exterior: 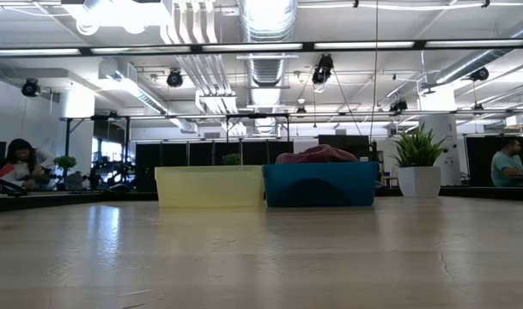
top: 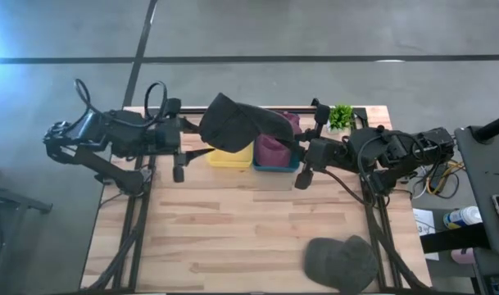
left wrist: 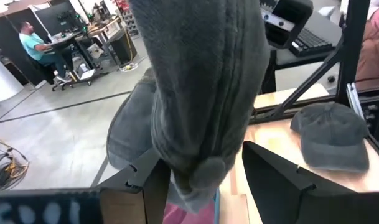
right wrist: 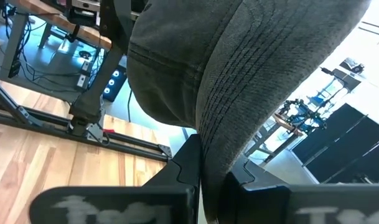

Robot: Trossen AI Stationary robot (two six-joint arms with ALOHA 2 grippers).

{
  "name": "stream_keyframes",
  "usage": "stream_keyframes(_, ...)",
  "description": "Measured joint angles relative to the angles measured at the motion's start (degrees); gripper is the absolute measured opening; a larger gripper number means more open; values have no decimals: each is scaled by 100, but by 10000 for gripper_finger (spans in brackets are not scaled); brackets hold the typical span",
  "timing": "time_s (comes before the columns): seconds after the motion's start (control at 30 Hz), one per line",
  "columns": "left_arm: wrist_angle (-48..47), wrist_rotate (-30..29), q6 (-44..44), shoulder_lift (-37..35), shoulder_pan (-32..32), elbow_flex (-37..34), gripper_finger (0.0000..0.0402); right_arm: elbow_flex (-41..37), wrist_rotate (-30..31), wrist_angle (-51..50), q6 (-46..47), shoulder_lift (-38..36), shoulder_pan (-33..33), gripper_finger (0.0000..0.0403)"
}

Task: Sort caps
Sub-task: Put the left black cap into the yellow bin

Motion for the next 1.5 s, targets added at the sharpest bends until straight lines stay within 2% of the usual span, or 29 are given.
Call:
stream_keyframes(0.3,239,552,-33,8,109,0,193,0,7,-167,126,0,0,18)
stream_keyframes(0.5,279,581,-164,47,116,0,177,0,11,-170,153,0,-38,18)
stream_keyframes(0.67,277,576,17,137,116,0,118,0,13,-170,298,17,-122,18)
stream_keyframes(0.83,298,574,321,194,116,0,22,-47,7,-170,424,24,-160,18)
stream_keyframes(0.9,389,575,402,198,119,0,14,-57,7,-170,535,24,-162,24)
stream_keyframes(1.0,515,579,480,194,151,0,15,-57,7,-171,775,24,-199,50)
stream_keyframes(1.2,398,579,323,191,265,141,12,-59,14,-537,966,24,-219,136)
stream_keyframes(1.43,-588,623,-562,211,887,581,12,-59,495,-2011,1951,9,-432,215)
stream_keyframes(1.5,-930,979,-810,257,1234,670,12,-60,507,-2434,2209,3,-525,227)
